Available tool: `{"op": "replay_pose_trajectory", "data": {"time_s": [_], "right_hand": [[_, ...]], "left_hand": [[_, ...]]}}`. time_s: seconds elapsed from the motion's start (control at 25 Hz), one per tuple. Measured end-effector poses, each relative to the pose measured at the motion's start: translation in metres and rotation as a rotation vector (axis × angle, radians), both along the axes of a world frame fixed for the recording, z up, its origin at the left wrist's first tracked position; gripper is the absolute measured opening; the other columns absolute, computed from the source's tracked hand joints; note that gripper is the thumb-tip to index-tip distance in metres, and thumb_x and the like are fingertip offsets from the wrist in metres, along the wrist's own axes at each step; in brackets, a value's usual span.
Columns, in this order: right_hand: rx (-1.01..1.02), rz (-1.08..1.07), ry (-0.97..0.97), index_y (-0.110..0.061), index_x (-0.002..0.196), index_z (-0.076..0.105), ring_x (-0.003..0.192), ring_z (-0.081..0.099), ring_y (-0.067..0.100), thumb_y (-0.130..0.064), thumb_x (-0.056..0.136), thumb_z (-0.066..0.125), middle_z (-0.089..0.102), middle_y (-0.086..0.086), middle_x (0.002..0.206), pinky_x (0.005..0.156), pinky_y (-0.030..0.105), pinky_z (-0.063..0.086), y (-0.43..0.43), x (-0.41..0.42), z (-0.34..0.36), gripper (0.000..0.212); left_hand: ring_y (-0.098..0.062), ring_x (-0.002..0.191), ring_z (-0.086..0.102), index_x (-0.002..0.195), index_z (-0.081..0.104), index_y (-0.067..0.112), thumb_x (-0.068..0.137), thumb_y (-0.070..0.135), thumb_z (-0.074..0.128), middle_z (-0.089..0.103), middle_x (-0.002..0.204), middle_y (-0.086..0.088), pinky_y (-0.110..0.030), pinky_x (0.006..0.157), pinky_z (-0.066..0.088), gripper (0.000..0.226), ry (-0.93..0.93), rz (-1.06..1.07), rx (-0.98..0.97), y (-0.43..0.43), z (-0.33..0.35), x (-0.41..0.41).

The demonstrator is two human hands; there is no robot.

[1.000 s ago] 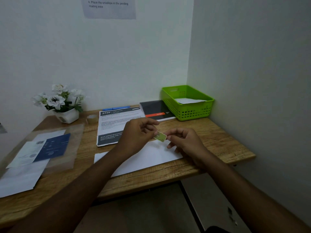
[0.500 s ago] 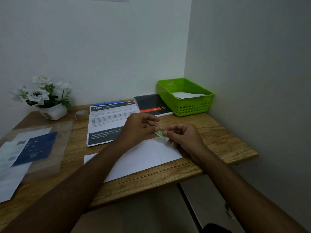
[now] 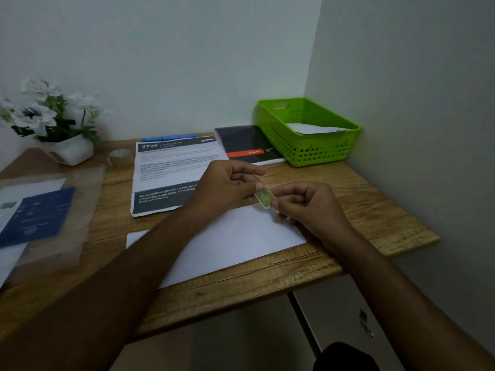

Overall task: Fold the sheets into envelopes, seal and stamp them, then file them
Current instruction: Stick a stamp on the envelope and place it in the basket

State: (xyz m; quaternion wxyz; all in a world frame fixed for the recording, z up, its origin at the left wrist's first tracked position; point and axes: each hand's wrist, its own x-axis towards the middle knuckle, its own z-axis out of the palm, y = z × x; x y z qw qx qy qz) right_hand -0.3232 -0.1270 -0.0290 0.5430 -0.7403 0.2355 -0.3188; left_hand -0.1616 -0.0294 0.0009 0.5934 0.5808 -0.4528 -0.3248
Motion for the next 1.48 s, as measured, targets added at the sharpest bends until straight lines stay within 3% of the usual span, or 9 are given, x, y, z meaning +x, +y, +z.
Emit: {"op": "replay_pose_trajectory", "data": {"time_s": [0.12,0.48,0.64,0.8,0.96,1.04,1.12,1.28,1.48], "right_hand": [[0.003,0.020,0.001,-0.013,0.095,0.075,0.059,0.070,0.016,0.000,0.079,0.075,0.076,0.009,0.078,0.054,0.021,0.051,0.001,0.000,-0.001,0.020],[-0.003,0.054,0.010,-0.012,0.102,0.071,0.066,0.071,0.019,0.001,0.076,0.076,0.077,0.008,0.081,0.056,0.019,0.051,0.002,-0.002,0.001,0.029],[-0.020,0.009,0.003,-0.016,0.101,0.074,0.065,0.072,0.016,-0.020,0.084,0.072,0.077,0.003,0.082,0.050,0.016,0.047,0.004,-0.002,0.003,0.017],[-0.006,-0.069,-0.026,-0.015,0.086,0.075,0.053,0.067,0.010,-0.014,0.079,0.077,0.075,0.005,0.071,0.048,0.017,0.048,0.006,-0.001,0.003,0.008],[-0.043,-0.206,-0.033,-0.017,0.086,0.075,0.053,0.066,0.006,-0.010,0.078,0.079,0.074,0.001,0.067,0.049,0.016,0.050,0.005,-0.002,0.001,0.011],[-0.037,-0.299,-0.072,-0.018,0.091,0.075,0.054,0.066,0.005,-0.010,0.079,0.078,0.073,-0.003,0.065,0.049,0.016,0.050,0.004,-0.002,0.000,0.015],[-0.035,-0.360,-0.072,-0.017,0.092,0.075,0.055,0.067,0.006,-0.011,0.080,0.077,0.074,-0.002,0.067,0.049,0.016,0.050,0.003,-0.003,-0.001,0.014],[-0.032,-0.360,-0.010,-0.018,0.080,0.075,0.052,0.065,0.004,-0.016,0.079,0.078,0.073,-0.004,0.065,0.046,0.014,0.048,0.005,-0.002,0.001,0.004],[-0.030,-0.290,0.058,-0.022,0.070,0.074,0.050,0.059,-0.006,-0.017,0.078,0.078,0.070,-0.010,0.058,0.046,0.010,0.043,0.008,0.000,0.004,0.010]], "left_hand": [[-0.020,0.077,0.067,0.103,0.068,0.006,0.080,-0.001,0.069,0.066,0.083,-0.016,-0.033,0.076,0.058,0.024,-0.003,-0.001,0.013,0.000,-0.002,0.000],[-0.003,0.054,0.063,0.105,0.065,-0.003,0.081,-0.007,0.066,0.065,0.073,-0.011,-0.016,0.056,0.055,0.024,-0.088,0.057,-0.033,0.000,-0.001,0.002],[-0.012,0.065,0.067,0.103,0.066,-0.001,0.080,-0.006,0.068,0.067,0.075,-0.014,-0.024,0.065,0.059,0.024,-0.120,0.048,-0.044,-0.002,-0.007,0.004],[-0.024,0.079,0.064,0.100,0.067,0.004,0.081,0.000,0.068,0.068,0.084,-0.020,-0.035,0.077,0.055,0.019,-0.138,-0.009,-0.039,-0.007,-0.016,0.000],[-0.007,0.077,0.060,0.095,0.071,0.012,0.083,0.014,0.069,0.070,0.086,-0.003,-0.025,0.073,0.048,0.012,-0.433,0.100,0.030,-0.013,-0.025,0.003],[0.004,0.071,0.056,0.097,0.071,0.017,0.079,0.027,0.073,0.064,0.082,0.010,-0.017,0.067,0.042,0.020,-0.626,0.090,0.092,-0.014,-0.027,0.002],[0.004,0.071,0.053,0.098,0.071,0.021,0.072,0.037,0.077,0.060,0.081,0.015,-0.017,0.065,0.042,0.031,-0.745,0.061,0.154,-0.015,-0.027,-0.003],[0.005,0.062,0.051,0.093,0.074,0.015,0.072,0.029,0.079,0.057,0.068,0.017,-0.018,0.059,0.039,0.026,-0.683,0.050,0.183,-0.020,-0.025,-0.009],[-0.003,0.062,0.058,0.086,0.075,0.012,0.080,0.014,0.071,0.070,0.075,-0.002,-0.022,0.062,0.046,0.007,-0.513,0.084,0.150,-0.016,-0.016,-0.002]]}}
